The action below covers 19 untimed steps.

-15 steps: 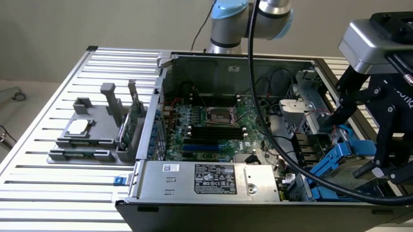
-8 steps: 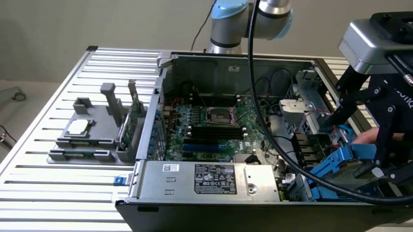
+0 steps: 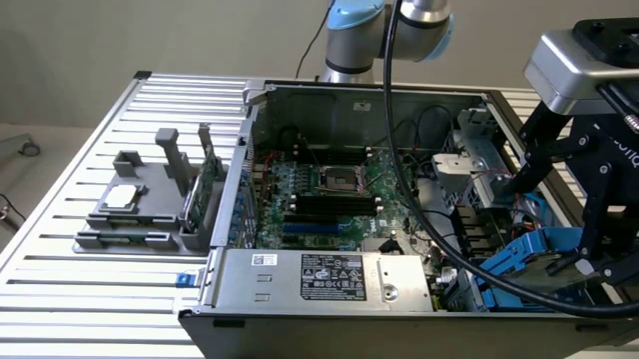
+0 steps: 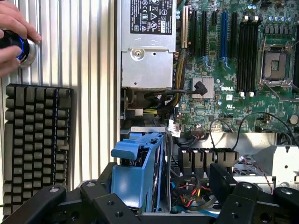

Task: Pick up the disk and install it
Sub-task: 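Insert the disk into the insertion slot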

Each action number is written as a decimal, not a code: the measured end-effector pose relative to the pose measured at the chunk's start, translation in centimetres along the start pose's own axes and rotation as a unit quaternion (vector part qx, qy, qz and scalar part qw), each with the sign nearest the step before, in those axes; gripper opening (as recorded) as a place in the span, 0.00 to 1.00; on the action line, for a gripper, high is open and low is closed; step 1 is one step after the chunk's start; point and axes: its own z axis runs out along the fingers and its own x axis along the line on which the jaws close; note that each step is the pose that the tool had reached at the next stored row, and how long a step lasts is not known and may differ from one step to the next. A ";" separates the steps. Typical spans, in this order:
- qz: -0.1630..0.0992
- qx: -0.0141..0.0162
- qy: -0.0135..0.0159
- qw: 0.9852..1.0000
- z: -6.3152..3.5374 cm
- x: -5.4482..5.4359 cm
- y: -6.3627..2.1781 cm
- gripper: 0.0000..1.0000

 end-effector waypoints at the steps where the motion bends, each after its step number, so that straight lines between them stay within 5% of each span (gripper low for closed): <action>1: 0.000 0.000 0.000 1.000 0.00 0.0 0.00 0.87; 8: 0.000 0.000 0.000 1.000 0.00 0.0 0.00 0.85; 19: 0.000 0.000 0.000 1.000 0.00 0.0 0.00 0.37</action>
